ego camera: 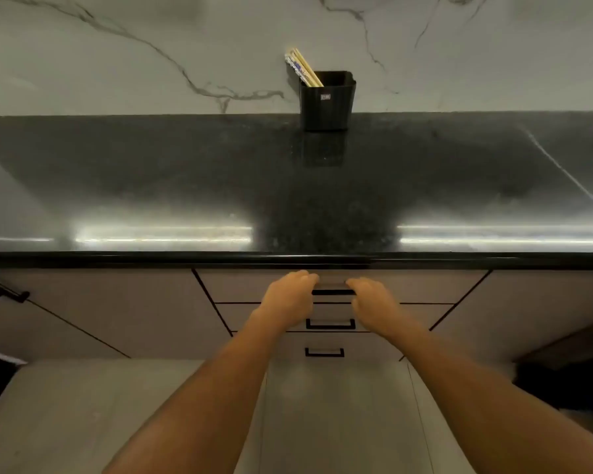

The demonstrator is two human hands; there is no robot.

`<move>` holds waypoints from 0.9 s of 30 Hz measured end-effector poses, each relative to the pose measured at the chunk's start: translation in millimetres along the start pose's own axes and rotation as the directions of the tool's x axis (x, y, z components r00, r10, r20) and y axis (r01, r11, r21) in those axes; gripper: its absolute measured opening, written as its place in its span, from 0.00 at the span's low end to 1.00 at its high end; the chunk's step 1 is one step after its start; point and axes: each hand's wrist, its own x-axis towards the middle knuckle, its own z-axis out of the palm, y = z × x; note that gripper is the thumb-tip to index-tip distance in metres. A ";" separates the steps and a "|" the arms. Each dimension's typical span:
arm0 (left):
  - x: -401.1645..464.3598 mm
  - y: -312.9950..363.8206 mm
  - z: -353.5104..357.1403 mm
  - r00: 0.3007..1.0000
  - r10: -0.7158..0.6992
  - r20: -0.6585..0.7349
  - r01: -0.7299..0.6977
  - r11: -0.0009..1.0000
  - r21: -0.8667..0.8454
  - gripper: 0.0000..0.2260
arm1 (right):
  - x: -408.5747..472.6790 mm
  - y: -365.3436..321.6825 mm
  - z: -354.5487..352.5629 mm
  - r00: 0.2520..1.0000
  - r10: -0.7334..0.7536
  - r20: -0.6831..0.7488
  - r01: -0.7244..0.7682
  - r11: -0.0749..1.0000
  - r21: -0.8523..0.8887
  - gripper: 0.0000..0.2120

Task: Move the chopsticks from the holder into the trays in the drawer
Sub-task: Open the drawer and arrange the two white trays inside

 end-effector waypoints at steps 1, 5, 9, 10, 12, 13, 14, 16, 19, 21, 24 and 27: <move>5.4 -0.2 3.7 1.000 -0.016 0.013 0.016 1.000 0.000 0.18 | 5.7 4.2 3.7 1.000 0.006 0.013 -0.005 1.000 -0.009 0.21; 24.2 -6.7 23.9 0.995 -0.089 0.047 0.091 0.995 -0.039 0.14 | 20.2 20.5 16.5 0.997 0.017 0.078 -0.015 1.000 -0.024 0.19; 32.7 -6.3 36.1 0.985 -0.127 0.116 0.135 0.989 -0.064 0.09 | 31.5 36.7 28.4 0.985 0.015 0.170 -0.001 0.997 -0.081 0.25; 35.7 -6.5 39.5 0.984 -0.125 0.131 0.136 0.988 -0.078 0.10 | 34.9 40.7 31.7 0.984 0.000 0.180 0.016 0.996 -0.088 0.27; 40.8 -7.7 46.7 0.978 -0.110 0.176 0.129 0.986 -0.102 0.18 | 40.9 46.5 38.7 0.977 0.000 0.212 0.019 0.996 -0.088 0.32; 42.5 -8.5 50.0 0.973 -0.099 0.206 0.122 0.988 -0.100 0.23 | 43.1 49.2 41.6 0.973 0.013 0.230 0.008 0.996 -0.092 0.34; 44.6 -9.9 54.5 0.966 -0.096 0.238 0.120 0.989 -0.087 0.25 | 44.8 51.2 44.2 0.969 0.025 0.246 0.000 0.995 -0.100 0.35; 46.8 -12.3 61.9 0.956 -0.101 0.274 0.121 0.991 -0.057 0.27 | 47.7 52.7 49.2 0.964 0.044 0.262 -0.014 0.993 -0.115 0.36; 46.5 -10.8 68.4 0.960 -0.121 0.252 0.144 0.987 -0.075 0.28 | 49.3 49.2 56.6 0.971 0.073 0.226 -0.053 0.994 -0.094 0.38; 46.4 -8.4 68.6 0.963 -0.129 0.235 0.151 0.985 -0.078 0.28 | 49.5 46.2 59.9 0.977 0.086 0.196 -0.067 0.993 -0.101 0.38; 42.0 -9.5 71.1 0.966 -0.124 0.226 0.145 0.987 -0.076 0.28 | 45.0 47.6 60.0 0.980 0.065 0.190 -0.047 0.994 -0.099 0.37; 31.4 -14.6 77.0 0.966 -0.121 0.230 0.147 0.984 -0.100 0.27 | 30.5 51.0 60.7 0.976 0.025 0.215 -0.006 0.996 -0.086 0.35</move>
